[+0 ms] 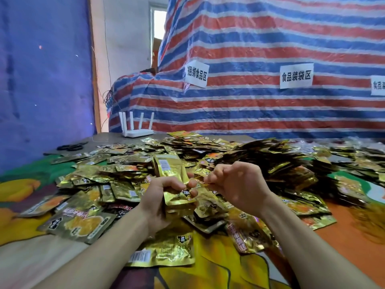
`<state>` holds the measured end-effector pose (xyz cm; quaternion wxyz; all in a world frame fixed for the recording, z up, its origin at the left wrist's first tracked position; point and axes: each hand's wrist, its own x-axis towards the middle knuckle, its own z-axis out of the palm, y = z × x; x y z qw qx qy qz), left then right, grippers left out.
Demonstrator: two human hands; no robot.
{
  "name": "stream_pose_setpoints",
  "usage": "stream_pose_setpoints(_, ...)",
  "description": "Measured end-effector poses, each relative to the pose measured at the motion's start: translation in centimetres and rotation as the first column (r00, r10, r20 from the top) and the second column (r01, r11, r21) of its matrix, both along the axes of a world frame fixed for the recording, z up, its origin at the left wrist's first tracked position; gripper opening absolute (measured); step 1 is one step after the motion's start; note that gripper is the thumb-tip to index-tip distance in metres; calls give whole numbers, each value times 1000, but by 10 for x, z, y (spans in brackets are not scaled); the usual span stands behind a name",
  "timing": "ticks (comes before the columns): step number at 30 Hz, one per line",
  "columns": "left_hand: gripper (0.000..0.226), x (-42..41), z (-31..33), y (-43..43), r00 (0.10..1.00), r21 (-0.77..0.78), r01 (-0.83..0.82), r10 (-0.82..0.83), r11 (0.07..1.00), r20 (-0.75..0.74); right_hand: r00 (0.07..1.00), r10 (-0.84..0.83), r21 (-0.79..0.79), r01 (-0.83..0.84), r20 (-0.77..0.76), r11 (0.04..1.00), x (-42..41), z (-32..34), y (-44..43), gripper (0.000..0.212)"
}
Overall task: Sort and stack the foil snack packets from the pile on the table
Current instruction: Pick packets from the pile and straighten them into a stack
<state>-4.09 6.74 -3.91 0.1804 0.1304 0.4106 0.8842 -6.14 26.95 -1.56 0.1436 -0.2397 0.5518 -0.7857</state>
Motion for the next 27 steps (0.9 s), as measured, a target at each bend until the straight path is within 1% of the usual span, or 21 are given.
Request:
stream_pose_setpoints(3,45,-2,-3,2,997,2,67,-67,998,-22,997,76,-243,-67,28,968,2,1,3,27)
stream_pose_setpoints(4,43,-3,-4,3,997,-10,71,-71,997,-36,995,97,-297,-82,37,951,2,1,3,27)
stream_pose_setpoints(6,39,-1,-3,4,996,-84,51,-56,995,-65,993,110,-318,-90,46,944,1,0,0,33)
stream_pose_setpoints(7,33,1,-3,5,997,-157,20,-32,987,-72,995,91,-291,-75,42,954,1,-1,-3,37)
stream_pose_setpoints(9,19,8,-1,9,994,-320,-97,73,942,-87,1000,-15,-224,17,10,974,-2,-3,-8,41)
stream_pose_setpoints(11,17,8,-4,13,952,-408,-303,255,861,-167,986,-152,-163,140,-63,977,-2,-5,-11,42)
stream_pose_setpoints(12,16,7,-6,14,917,-422,-397,335,815,-216,974,-205,-138,191,-96,972,-2,-6,-12,44)
stream_pose_setpoints(13,15,8,-6,16,890,-419,-455,379,786,-255,964,-238,-108,226,-118,968,-3,-9,-13,51)
stream_pose_setpoints(15,18,7,-6,17,858,-404,-511,418,759,-300,952,-259,-26,259,-160,966,-1,-13,-16,67)
stream_pose_setpoints(16,19,5,-6,17,844,-407,-532,428,742,-323,944,-261,17,269,-201,963,0,-14,-18,71)
stream_pose_setpoints(18,21,4,-7,17,815,-440,-574,428,691,-392,912,-263,91,305,-315,948,4,-16,-23,75)
stream_pose_setpoints(20,33,3,-8,17,797,-490,-597,398,635,-455,854,-254,179,367,-454,913,8,-14,-29,77)
stream_pose_setpoints(22,46,4,-9,16,803,-540,-586,346,604,-484,793,-202,249,404,-574,880,13,-13,-33,78)
stream_pose_setpoints(25,50,2,-8,12,806,-615,-576,253,538,-535,734,-186,229,426,-654,875,17,-12,-34,78)
stream_pose_setpoints(27,52,3,-9,13,818,-666,-541,135,513,-560,690,-186,222,457,-700,861,18,-10,-33,74)
